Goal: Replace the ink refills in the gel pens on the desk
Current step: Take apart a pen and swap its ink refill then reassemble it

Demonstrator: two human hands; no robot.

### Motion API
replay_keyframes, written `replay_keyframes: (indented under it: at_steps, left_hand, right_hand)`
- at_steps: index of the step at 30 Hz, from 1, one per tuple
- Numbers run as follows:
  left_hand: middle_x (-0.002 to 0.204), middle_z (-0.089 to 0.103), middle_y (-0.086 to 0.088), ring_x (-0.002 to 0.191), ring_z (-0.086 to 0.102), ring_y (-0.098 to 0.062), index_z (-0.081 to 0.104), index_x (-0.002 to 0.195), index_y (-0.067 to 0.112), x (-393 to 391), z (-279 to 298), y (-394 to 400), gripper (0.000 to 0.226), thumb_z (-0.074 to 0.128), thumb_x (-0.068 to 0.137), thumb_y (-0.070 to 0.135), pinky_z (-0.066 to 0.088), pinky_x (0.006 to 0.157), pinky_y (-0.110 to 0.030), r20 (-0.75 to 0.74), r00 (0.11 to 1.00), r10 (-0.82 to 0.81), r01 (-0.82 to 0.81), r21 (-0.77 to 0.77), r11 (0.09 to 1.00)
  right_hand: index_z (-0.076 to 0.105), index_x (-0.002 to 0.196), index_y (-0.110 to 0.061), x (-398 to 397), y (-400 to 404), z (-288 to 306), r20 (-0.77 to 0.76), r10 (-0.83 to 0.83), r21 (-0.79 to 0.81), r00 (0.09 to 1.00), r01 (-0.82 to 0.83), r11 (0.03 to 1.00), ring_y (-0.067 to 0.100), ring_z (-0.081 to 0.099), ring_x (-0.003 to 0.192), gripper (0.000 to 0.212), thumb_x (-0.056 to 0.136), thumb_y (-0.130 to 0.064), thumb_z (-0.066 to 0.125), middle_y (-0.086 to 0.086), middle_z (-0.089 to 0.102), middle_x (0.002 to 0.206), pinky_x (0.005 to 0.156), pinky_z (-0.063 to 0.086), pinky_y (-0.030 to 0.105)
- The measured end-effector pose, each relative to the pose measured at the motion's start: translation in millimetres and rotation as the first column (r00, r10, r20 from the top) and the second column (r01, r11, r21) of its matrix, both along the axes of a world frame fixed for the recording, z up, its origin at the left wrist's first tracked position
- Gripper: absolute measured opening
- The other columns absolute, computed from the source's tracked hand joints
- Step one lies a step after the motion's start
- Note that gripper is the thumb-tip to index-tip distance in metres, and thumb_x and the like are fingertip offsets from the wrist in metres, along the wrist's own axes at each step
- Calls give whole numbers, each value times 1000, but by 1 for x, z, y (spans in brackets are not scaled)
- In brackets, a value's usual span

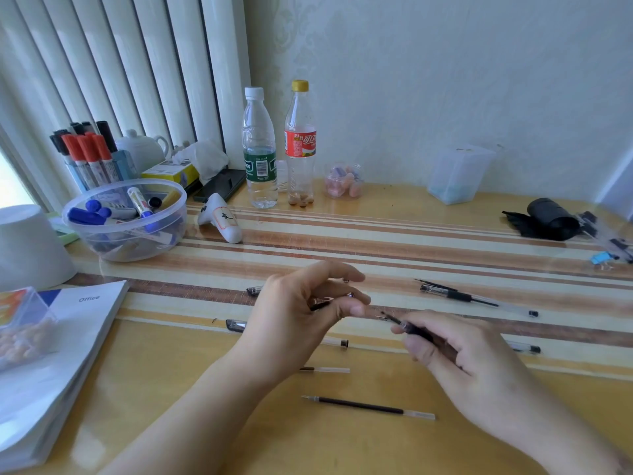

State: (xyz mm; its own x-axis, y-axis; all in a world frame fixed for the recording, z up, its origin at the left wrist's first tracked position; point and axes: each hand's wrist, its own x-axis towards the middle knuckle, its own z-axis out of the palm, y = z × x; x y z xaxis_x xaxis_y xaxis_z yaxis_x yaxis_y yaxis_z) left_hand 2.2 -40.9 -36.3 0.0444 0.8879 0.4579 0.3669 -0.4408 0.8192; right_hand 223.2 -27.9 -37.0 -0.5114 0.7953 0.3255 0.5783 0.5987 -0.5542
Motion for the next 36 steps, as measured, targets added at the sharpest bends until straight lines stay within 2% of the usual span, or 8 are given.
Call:
replay_keyframes:
  at_steps: [5,8,10,16,22,26,31,36]
  left_hand:
    - [77,76,9,79,72,-8,66,85,24,0,-3,2,20,80,73,32,57,76,-39,-42,999,-6,3,-74,997]
    - [72,75,10,64,62,3,67,79,23,3,-3,1,20,84,70,27,43,64,-12,-123,992,3,-15,-96,995]
    - [70,75,10,54,54,4,65,79,22,6,-1,-1,19,83,72,22,34,57,-5,-140,990,-10,-6,-111,994]
    - [72,74,16,62,58,2,63,79,28,9,-4,-1,21,83,72,26,38,61,-15,-181,982,-48,26,-123,992]
    - [73,73,13,60,56,7,67,78,25,10,-2,-2,20,85,70,28,35,60,-7,-188,981,-42,21,-111,994]
    - [69,65,26,53,50,-3,67,82,30,9,-8,-2,21,81,70,41,33,54,-13,-299,953,-42,18,-82,996]
    - [84,70,20,58,58,-8,61,93,34,11,-10,-2,31,73,71,53,43,54,-19,-445,896,-1,-5,-14,1000]
    - [90,69,22,54,57,-10,60,95,35,10,-12,-1,30,72,73,52,46,54,-25,-433,901,-10,16,11,1000]
  right_hand:
    - [59,107,-46,-1,0,-1,-74,21,19,997,-20,1000,12,57,58,28,89,-58,40,-8,63,72,50,42,19]
    - [53,102,-48,-1,0,-2,-59,12,-6,998,-13,1000,10,60,64,24,86,-61,41,-11,65,80,55,45,20]
    - [48,99,-42,0,-1,-1,-37,28,-13,999,-29,999,14,59,66,25,87,-61,40,-8,65,80,58,46,28]
    - [43,92,-39,-1,-5,2,70,78,-20,994,-77,997,17,48,56,12,88,-51,43,-10,57,69,53,37,26]
    - [42,93,-42,-1,-6,2,139,59,-34,989,-55,998,12,49,58,10,88,-51,43,-14,57,74,53,37,25]
    - [49,98,-42,0,-5,1,223,0,53,975,-13,999,9,55,63,13,87,-49,48,-20,60,73,48,39,19]
    - [59,102,-44,-2,-4,3,255,-74,209,964,19,978,2,55,56,22,90,-52,43,-22,61,78,43,46,23]
    - [55,104,-44,-5,-6,-2,181,-55,79,982,41,996,2,55,59,30,86,-63,41,-21,60,69,46,43,19]
